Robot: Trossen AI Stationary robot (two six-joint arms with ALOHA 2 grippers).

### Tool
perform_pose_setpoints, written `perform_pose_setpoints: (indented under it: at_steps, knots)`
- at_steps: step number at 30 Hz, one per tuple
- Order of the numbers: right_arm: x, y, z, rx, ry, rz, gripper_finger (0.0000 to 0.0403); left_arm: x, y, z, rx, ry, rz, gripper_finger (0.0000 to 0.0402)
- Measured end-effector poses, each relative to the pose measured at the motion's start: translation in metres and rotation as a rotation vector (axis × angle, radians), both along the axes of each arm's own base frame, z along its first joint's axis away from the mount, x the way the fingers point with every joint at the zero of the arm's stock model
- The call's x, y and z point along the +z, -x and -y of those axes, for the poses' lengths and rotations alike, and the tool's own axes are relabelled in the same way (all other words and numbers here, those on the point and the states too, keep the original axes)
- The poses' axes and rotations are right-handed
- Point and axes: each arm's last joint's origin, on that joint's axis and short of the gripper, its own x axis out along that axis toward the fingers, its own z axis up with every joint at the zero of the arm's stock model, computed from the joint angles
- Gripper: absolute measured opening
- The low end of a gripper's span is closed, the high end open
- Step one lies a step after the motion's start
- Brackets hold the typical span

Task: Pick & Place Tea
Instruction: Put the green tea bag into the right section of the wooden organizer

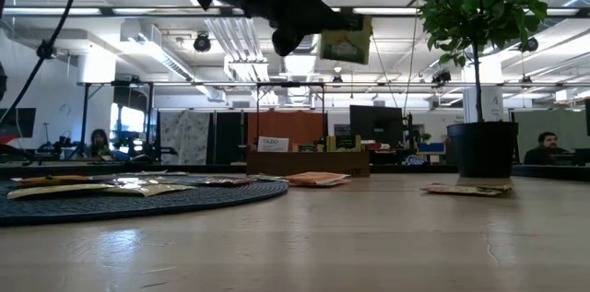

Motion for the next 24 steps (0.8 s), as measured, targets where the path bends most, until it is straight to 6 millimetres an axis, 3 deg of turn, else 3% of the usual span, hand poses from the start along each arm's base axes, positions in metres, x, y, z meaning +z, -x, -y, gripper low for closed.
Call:
perform_pose_setpoints:
  at_steps: [7, 16, 20, 24]
  knots:
    - [0.009, 0.025, -0.023, -0.044, 0.009, 0.086, 0.0149, -0.027, -0.018, -0.072, 0.164, -0.010, 0.074, 0.0000]
    - [0.007, 0.032, -0.017, -0.101, 0.067, 0.052, 0.0127, -0.049, -0.051, -0.162, 0.191, 0.029, 0.017, 0.0000]
    - [0.005, 0.033, -0.012, -0.154, 0.066, 0.028, 0.0119, -0.059, -0.057, -0.186, 0.174, 0.006, -0.063, 0.0000]
    - [0.005, 0.036, -0.009, -0.193, 0.059, 0.013, 0.0113, -0.065, -0.057, -0.197, 0.162, 0.022, -0.078, 0.0000]
